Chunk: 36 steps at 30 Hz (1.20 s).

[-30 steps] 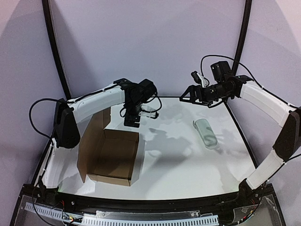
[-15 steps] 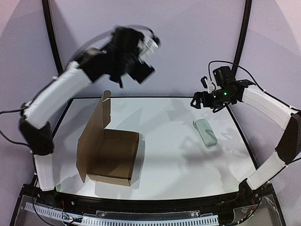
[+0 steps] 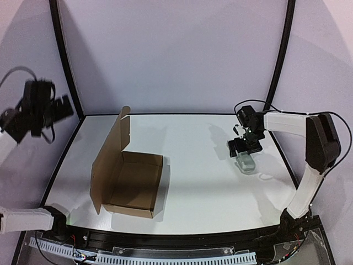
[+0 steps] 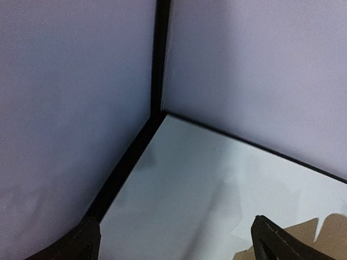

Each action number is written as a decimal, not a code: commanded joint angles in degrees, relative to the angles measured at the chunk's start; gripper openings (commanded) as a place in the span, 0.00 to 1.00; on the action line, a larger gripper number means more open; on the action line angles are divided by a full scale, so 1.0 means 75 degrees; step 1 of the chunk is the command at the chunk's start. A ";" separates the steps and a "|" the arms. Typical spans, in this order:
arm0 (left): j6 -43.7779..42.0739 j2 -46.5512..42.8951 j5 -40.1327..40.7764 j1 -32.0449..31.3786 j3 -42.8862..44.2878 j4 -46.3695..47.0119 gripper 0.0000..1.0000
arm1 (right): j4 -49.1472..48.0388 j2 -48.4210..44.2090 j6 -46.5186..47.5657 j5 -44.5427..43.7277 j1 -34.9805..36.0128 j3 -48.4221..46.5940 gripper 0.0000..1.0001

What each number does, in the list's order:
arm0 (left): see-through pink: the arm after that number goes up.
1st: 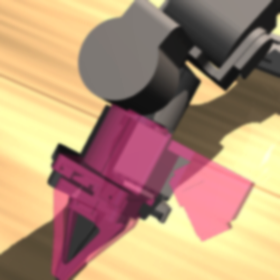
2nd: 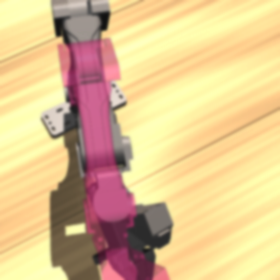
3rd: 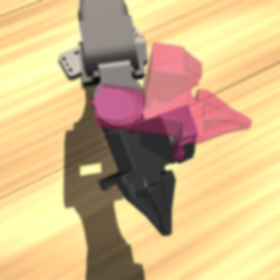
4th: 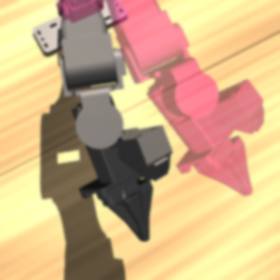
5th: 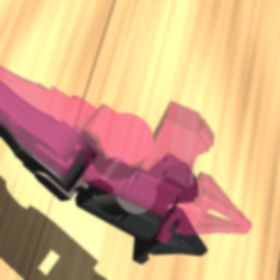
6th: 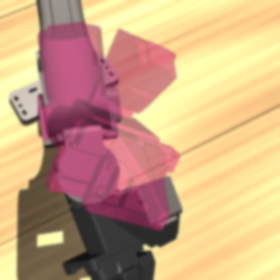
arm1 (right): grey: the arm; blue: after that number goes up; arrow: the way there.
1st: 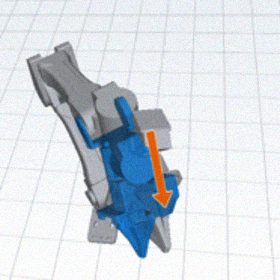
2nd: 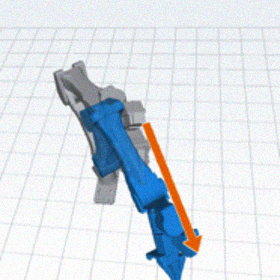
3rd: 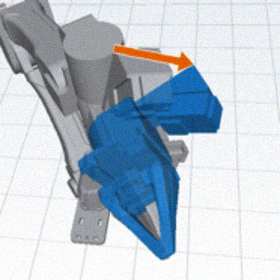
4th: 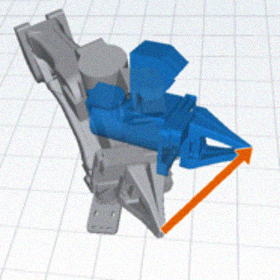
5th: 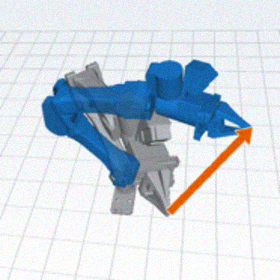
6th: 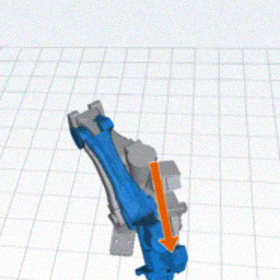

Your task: Fold the paper box

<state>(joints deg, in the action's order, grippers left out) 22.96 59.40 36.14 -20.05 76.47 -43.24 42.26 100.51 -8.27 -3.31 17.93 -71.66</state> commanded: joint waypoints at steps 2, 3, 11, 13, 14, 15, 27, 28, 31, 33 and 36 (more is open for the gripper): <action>0.2682 -0.0317 -0.1333 0.0818 -0.2399 -0.0153 0.99 | -0.0139 0.0428 0.0060 -0.0726 -0.0086 0.0010 0.98; 0.2848 -0.0180 -0.1406 0.0832 -0.2780 -0.0214 0.99 | -0.0188 0.0487 0.0067 -0.0695 -0.0127 0.0018 0.98; 0.3305 -0.0404 -0.2536 0.0857 -0.4270 0.0125 0.99 | -0.0330 0.0957 -0.0075 -0.0684 -0.0261 0.0008 0.92; 0.3266 -0.0532 -0.2642 0.0857 -0.4420 0.0073 0.99 | -0.0509 0.0853 -0.0159 -0.0561 -0.0258 0.0150 0.84; 0.3208 -0.0600 -0.2643 0.0857 -0.4445 0.0004 0.99 | -0.0645 0.0758 -0.0224 -0.0442 -0.0264 0.0246 0.78; 0.3179 -0.0633 -0.2629 0.0857 -0.4449 -0.0027 0.99 | -0.0722 0.0700 -0.0269 -0.0422 -0.0260 0.0271 0.76; 0.3354 -0.0704 -0.3220 0.0850 -0.4933 0.0774 0.99 | 0.0243 -0.0904 -0.2541 0.0956 0.1295 -0.0607 0.36; 0.3404 -0.0720 -0.3220 0.0854 -0.4986 0.0832 0.99 | 0.0210 -0.0936 -0.2670 0.1033 0.1432 -0.0659 0.36; 0.3681 -0.0901 -0.3368 0.0847 -0.5326 0.1181 0.99 | -0.1638 -0.0923 -0.4725 0.2160 0.3118 -0.0908 0.40; 0.3836 -0.1000 -0.3518 0.0852 -0.5474 0.1359 0.99 | -0.2517 -0.0490 -0.5743 0.2379 0.3713 -0.1132 0.37; 0.3915 -0.1105 -0.3673 0.0856 -0.5614 0.1580 0.99 | -0.3222 0.0288 -0.6567 0.2094 0.4389 -0.1774 0.38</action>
<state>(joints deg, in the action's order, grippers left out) 50.00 53.19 11.31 -13.98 36.29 -35.57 31.46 96.38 -41.25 9.19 44.95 -79.88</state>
